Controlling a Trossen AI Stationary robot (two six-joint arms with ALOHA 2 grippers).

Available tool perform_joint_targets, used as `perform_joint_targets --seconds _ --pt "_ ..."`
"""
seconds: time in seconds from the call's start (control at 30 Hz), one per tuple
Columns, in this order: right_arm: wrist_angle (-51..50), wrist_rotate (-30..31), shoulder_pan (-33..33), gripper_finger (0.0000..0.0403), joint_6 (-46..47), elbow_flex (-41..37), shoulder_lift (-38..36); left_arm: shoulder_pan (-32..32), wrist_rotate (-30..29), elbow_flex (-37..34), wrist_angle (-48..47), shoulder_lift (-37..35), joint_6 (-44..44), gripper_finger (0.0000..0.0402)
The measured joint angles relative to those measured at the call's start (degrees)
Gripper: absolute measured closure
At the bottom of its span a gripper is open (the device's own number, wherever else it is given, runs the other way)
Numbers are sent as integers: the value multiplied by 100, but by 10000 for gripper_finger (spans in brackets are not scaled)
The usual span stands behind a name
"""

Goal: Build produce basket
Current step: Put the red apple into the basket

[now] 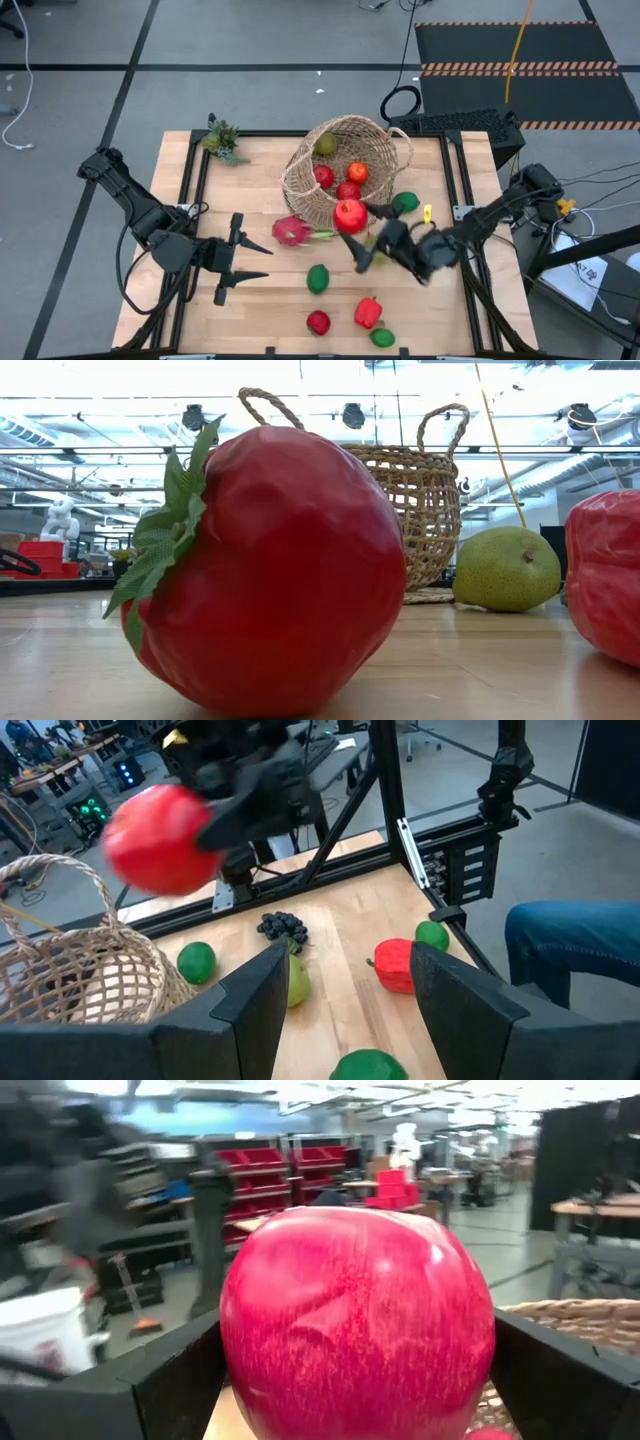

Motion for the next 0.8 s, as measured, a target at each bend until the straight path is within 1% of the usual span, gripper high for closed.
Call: perform_joint_targets --seconds 0.13,0.2,0.33,0.43,0.5,0.6,0.8 --pt "-195 -407 -655 12 229 201 0 2 -2 0 73 0 0 192" --pt "-721 -630 -969 12 374 486 -2 2 -2 0 71 0 22 192" --pt "-2582 -857 -1527 12 951 1315 0 0 -2 0 60 0 90 192" --pt "-3956 -1207 -1930 12 1673 1927 -2 0 -2 0 41 0 103 192" --pt "-4628 -1491 -2210 12 2046 2195 -2 0 -2 0 21 0 105 192" --pt "-5173 -1908 -2632 12 2396 2370 -2 0 0 0 9 0 121 192" --pt "-6013 -2900 -3390 12 3065 2372 91 0 -1 0 3 0 208 192"
